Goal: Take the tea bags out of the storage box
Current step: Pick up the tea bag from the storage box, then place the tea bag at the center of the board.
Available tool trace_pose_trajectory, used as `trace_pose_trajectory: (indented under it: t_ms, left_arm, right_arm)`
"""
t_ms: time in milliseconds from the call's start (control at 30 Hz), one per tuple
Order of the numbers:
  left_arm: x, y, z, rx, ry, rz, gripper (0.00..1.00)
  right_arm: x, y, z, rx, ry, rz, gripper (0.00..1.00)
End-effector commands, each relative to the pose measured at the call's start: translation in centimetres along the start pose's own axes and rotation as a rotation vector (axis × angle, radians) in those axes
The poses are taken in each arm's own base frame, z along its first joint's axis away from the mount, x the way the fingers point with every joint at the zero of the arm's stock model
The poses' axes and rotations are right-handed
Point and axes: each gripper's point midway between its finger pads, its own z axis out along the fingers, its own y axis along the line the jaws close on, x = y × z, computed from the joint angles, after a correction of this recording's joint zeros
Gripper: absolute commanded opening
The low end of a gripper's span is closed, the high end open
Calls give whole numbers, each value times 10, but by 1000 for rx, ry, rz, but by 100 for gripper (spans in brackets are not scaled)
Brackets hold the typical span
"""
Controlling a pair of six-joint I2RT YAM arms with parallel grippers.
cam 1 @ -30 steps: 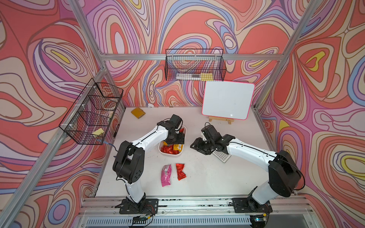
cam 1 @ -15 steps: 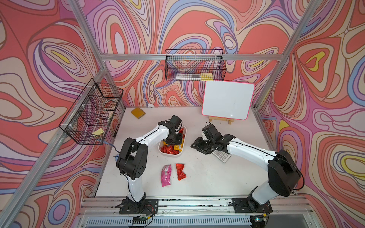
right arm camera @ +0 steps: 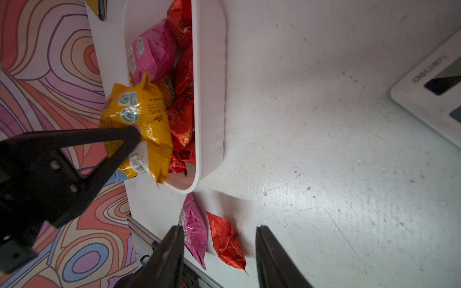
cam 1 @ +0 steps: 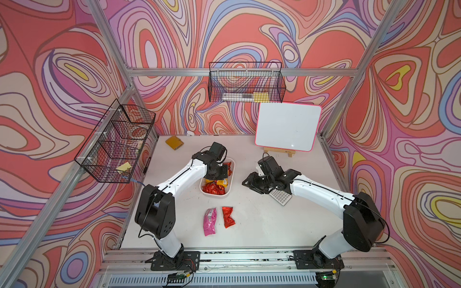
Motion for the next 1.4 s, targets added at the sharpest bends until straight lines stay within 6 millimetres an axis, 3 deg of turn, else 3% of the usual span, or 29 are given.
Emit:
trace_pose_trajectory:
  t_ms: [0,100,200,367,533,767,933,1000,1133,1233,1367]
  left_arm:
    - [18,-6,-25,-11,-17,-31,7]
    - [41,-23,-38,-6,-37,-49,7]
    - [77,-45,-40,11,-33,-67,7]
    - [125,-75,-19,13,-5,-84,7]
    - [145,-84,13,31,33,-131,7]
    - [157,-84,43,1,82,-112,18]
    - [155,-79,38,-20,71,-113,34]
    - [150,-78,29,-20,47,-108,42]
    - [129,-80,-5,13,-49,-116,49]
    - [103,-75,-43,34,-182,-148,51]
    - [71,-38,-76,52,-276,-275,49]
  right_arm:
    - [1,-9,-11,5,-7,-10,48]
    - [0,-19,-20,17,-22,-7,48]
    - [-1,-34,-31,32,-49,10,48]
    - [6,-54,-40,43,-61,30,48]
    - [13,-61,-44,45,-57,27,48]
    - [18,-65,-55,48,-67,17,49]
    - [22,-69,-57,55,-67,26,48]
    - [20,-67,-57,53,-68,27,48]
    - [14,-60,-56,55,-65,13,48]
    - [7,-42,-49,21,-51,-1,48]
    - [0,0,-30,6,-26,-97,49]
